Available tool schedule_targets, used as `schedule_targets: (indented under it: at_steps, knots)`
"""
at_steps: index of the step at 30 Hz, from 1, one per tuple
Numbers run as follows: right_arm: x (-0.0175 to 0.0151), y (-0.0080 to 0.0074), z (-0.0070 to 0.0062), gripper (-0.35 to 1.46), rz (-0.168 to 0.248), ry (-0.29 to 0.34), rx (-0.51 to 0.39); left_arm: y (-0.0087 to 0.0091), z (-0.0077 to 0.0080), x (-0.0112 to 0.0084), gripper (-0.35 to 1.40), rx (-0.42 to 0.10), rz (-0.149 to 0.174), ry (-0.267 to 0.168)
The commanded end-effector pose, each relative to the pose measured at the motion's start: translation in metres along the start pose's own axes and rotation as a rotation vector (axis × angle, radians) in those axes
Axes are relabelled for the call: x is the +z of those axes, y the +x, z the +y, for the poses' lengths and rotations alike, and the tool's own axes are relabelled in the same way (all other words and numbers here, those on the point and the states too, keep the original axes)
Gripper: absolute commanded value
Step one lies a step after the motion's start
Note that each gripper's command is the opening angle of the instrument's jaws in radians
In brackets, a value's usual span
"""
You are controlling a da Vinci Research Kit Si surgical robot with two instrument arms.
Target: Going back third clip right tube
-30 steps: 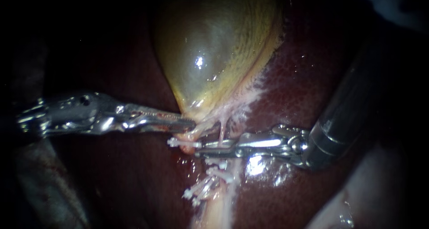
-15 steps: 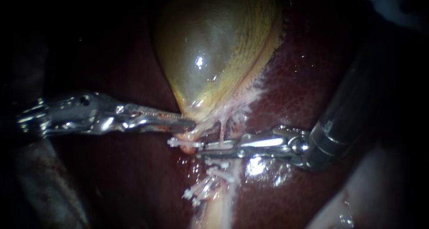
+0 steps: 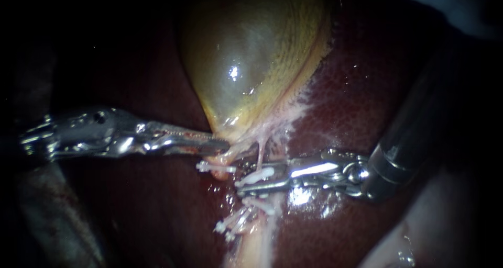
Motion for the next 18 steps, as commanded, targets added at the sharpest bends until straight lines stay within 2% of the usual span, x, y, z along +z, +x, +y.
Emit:
schedule_targets:
  at_steps: [1,18]
  knots:
    - [0.0000,0.0000,0.0000,0.56,0.002,0.001,-0.004,0.0000,0.0000,0.0000,-0.35,0.000,0.000,0.000]
    - [0.0016,-0.0004,0.0004,0.52,0.009,-0.004,-0.019,0.0000,0.0000,0.0000,-0.35,0.000,0.000,0.000]
